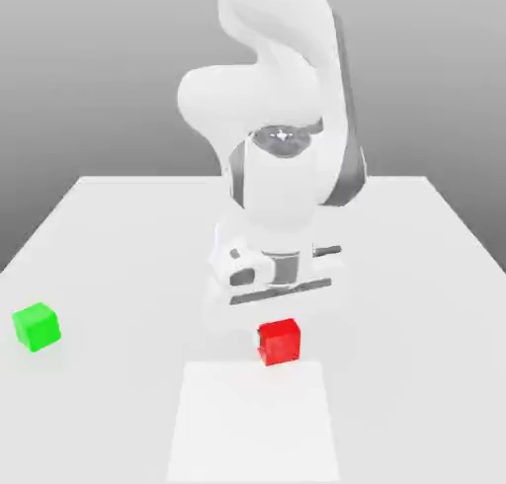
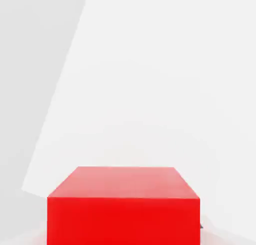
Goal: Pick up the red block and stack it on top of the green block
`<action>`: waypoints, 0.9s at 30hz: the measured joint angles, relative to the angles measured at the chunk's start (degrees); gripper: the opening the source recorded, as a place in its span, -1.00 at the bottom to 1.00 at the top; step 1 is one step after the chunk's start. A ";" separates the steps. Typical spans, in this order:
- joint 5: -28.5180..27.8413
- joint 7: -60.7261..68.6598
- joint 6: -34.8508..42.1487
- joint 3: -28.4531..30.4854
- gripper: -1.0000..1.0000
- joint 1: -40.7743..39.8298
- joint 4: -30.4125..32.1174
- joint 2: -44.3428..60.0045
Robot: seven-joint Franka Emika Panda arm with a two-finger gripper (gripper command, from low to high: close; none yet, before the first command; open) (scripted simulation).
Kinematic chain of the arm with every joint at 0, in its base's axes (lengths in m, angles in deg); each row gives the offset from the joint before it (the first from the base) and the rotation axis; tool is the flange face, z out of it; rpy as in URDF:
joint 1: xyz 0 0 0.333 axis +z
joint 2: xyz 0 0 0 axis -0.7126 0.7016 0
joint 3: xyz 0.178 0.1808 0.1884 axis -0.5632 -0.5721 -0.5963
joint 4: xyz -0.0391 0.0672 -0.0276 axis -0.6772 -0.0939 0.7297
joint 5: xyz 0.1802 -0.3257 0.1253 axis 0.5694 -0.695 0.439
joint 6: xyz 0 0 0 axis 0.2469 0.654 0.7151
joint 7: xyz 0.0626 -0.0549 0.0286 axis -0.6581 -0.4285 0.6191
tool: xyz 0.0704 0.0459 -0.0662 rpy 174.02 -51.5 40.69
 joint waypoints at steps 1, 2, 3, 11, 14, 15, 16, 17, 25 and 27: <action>0.03 1.33 1.16 0.94 -1.00 -0.58 -0.28 -0.89; 0.03 3.19 2.04 2.27 -1.00 -1.46 -0.82 -1.26; -0.07 5.35 2.75 3.84 -1.00 -2.55 -1.52 -1.28; -0.82 25.16 7.25 17.86 -1.00 -12.71 -8.16 0.73; -1.26 32.62 8.87 22.90 -1.00 -17.64 -10.71 1.64; -1.41 35.07 9.43 24.41 -1.00 -19.64 -11.56 1.95; -1.55 37.57 9.96 25.84 -1.00 -21.71 -12.41 2.26; -1.68 40.06 10.51 27.09 -1.00 -23.86 -13.26 2.58; 5.04 56.16 7.91 29.18 -1.00 -32.22 -17.38 9.96; 9.63 59.55 5.22 27.61 -1.00 -32.76 -17.62 13.40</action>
